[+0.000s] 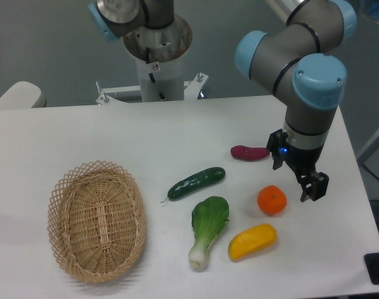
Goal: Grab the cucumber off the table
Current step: 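Move the gripper over to the green cucumber and lower toward it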
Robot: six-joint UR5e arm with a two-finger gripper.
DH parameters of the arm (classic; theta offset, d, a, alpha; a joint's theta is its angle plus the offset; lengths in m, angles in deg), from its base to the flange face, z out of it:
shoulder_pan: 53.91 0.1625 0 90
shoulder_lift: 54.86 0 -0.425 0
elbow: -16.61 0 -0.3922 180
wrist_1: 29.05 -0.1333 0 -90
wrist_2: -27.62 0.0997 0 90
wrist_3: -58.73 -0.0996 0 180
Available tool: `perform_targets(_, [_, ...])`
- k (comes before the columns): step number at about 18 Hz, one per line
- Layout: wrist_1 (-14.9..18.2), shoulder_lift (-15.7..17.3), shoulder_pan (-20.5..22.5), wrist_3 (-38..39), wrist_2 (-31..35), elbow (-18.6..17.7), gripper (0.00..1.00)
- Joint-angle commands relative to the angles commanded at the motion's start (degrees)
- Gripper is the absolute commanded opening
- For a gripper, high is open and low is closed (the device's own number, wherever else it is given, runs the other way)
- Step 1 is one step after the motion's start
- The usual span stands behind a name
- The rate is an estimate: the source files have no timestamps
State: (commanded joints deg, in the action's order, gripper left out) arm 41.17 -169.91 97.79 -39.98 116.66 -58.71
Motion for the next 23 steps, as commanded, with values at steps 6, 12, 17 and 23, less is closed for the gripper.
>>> perform_targets(6, [-1.0,1.8,-0.4,0.1,0.1,-4.4,1.0])
perform_targets(12, [-2.2,6.7,-3.9,5.4,0.2,-13.9,1.0])
perform_targets(17, [-10.8,11.7,-5.1,11.7,0.6,-28.8,1.0])
perform_targets(23, [-16.3,9.2,-9.6,20.6,5.4,-34.0,1.0])
